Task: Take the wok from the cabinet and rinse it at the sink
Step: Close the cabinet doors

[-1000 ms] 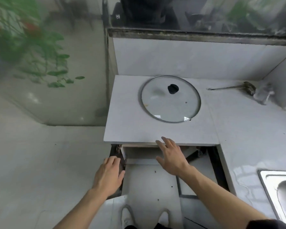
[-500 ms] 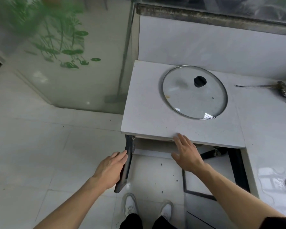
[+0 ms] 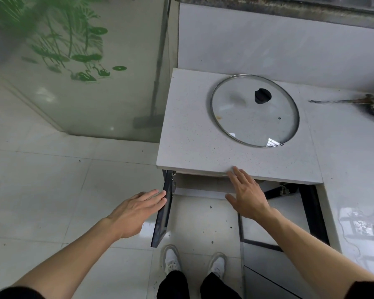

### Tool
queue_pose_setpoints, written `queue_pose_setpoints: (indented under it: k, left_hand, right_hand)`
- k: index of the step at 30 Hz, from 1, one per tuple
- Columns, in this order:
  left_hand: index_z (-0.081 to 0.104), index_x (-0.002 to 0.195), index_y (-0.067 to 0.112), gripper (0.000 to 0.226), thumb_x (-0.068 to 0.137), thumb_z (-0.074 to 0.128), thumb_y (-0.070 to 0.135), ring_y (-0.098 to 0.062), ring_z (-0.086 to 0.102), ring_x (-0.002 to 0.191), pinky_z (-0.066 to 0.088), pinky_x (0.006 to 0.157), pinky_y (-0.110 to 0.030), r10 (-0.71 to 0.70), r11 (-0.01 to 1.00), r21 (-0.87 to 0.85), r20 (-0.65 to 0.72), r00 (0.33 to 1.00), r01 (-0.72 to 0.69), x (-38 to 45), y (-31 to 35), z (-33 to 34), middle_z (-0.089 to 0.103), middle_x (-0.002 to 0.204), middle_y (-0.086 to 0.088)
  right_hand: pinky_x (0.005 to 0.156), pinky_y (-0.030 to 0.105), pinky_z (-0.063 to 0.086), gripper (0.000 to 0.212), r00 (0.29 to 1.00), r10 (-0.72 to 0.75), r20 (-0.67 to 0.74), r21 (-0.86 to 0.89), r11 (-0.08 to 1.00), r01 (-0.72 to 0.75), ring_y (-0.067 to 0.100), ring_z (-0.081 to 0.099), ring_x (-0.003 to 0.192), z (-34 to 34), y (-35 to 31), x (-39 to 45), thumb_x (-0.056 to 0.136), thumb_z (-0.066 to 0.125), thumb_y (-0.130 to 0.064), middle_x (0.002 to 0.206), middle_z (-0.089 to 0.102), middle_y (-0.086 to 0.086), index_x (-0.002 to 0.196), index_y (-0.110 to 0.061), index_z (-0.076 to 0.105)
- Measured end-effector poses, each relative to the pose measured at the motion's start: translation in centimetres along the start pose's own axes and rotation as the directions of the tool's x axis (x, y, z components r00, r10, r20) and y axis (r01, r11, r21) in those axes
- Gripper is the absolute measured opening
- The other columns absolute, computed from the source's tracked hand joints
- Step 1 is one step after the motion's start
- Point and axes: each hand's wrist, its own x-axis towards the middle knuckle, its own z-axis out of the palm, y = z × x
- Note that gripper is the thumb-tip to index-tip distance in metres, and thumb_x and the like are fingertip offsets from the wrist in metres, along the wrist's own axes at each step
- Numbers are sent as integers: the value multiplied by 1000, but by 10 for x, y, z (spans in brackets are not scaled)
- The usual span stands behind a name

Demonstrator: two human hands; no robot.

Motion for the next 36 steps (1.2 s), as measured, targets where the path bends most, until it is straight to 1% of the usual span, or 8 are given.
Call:
queue_pose_setpoints:
  k: [6,13,19,21,23,27,31,36]
  left_hand:
    - [23,152,21,104,60,62,-7,-10,4,150,11,120,-27,102,981,167,-14,995,-99,-8,-20,13,20,162,3]
    - [22,155,17,112,55,59,-15,-17,7,151,10,118,-33,74,975,212,-40,996,-63,-7,-11,32,14,164,-2]
    - [30,151,19,107,55,66,-9,-23,11,150,37,113,-42,48,987,155,-75,996,-36,11,18,25,22,162,-3]
    - [30,151,18,102,59,69,-4,-23,-1,151,37,112,-44,19,991,135,-66,998,-10,21,32,22,20,162,-5]
    - [35,148,13,97,59,71,0,-27,5,151,37,112,-45,10,989,149,-62,998,-1,33,48,19,30,159,-8]
    - [48,140,4,91,52,73,-1,-29,44,137,41,109,-41,12,986,164,-99,995,4,57,72,13,49,145,-12]
    - [55,136,7,94,44,76,2,-26,53,129,50,95,-27,-28,995,97,-125,992,40,77,85,8,55,139,-10]
    - [62,127,8,96,35,87,13,-29,60,117,52,93,-32,-106,989,93,-119,987,117,98,101,-4,61,127,-13]
  right_hand:
    - [121,36,3,76,1000,-11,-11,2,1000,11,18,-6,150,0,5,2,98,46,-45,164,-7,-2,155,-26,0]
    - [121,35,2,76,999,-3,-40,22,1000,4,18,-6,150,5,4,3,98,47,-44,164,-5,-2,155,-25,2]
    - [122,34,4,75,998,-15,-62,30,999,17,18,-3,150,7,6,3,97,49,-39,164,-2,-2,156,-24,5]
    - [122,34,5,72,998,-24,-60,43,999,27,19,-2,150,5,7,2,97,47,-35,164,0,-2,156,-24,6]
    - [122,34,5,69,997,-46,-55,55,997,49,19,1,150,2,10,3,97,45,-28,164,2,-1,155,-23,8]
    - [119,31,8,68,994,-73,-80,116,990,82,18,10,149,-4,20,1,93,47,-20,163,13,1,154,-20,17]
    - [118,40,16,64,981,94,-169,136,988,-72,24,9,148,-3,34,-11,92,49,-20,162,11,7,151,-18,23]
    - [120,35,7,69,984,122,-128,87,990,-112,22,7,149,-4,57,-15,94,52,-27,162,10,6,153,-17,18]
